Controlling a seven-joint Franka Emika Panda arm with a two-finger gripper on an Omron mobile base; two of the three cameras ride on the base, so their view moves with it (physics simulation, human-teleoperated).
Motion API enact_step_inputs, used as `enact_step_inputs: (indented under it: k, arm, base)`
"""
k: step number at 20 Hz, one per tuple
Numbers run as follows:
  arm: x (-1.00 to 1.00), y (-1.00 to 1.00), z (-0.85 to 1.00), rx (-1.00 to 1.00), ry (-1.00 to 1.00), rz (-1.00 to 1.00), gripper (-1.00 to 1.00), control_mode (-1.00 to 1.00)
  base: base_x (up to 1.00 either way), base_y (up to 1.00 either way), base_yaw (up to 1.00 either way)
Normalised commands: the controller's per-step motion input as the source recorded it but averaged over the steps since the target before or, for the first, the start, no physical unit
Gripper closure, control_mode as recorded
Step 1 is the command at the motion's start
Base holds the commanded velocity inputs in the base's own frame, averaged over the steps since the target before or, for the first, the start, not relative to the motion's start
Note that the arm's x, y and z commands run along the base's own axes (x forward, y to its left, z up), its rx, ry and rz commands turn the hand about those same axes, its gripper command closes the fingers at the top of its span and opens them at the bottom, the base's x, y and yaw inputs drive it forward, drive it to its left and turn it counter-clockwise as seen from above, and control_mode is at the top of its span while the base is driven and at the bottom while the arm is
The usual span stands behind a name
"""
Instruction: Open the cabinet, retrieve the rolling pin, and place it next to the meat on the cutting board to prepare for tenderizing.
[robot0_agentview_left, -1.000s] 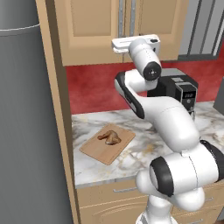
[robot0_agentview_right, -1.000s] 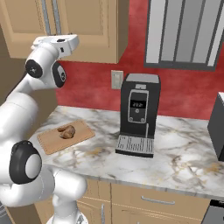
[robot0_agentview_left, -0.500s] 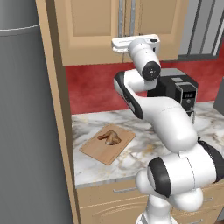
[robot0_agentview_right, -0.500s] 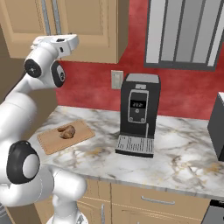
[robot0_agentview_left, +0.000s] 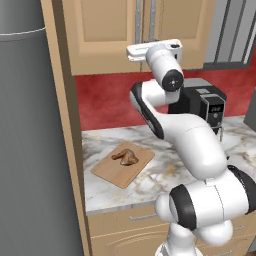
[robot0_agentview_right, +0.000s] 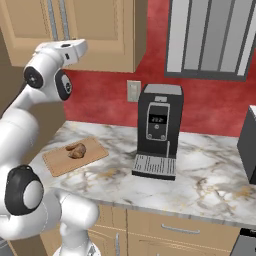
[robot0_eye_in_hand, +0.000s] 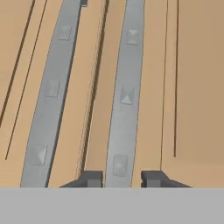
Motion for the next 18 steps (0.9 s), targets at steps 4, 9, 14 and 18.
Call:
enact_step_inputs:
  k: [4,9,14,18]
  arm:
    - [0.00,0.45,-0.24,-0.10,0.00,0.00,1.00,-1.00]
    - [0.00,0.37,-0.18,-0.10,0.02,0.00,1.00,-1.00]
    - [-0.16,0.00,-0.09,-0.02,0.01,0.00,1.00,-1.00]
    - [-0.54,-0.18,0.00,0.00,-0.03,0.02,1.00,-1.00]
  base:
    - [0.00,0.00,0.00]
    - [0.00,0.00,0.00]
    - [0.00,0.00,0.00]
    - [0.00,0.00,0.00]
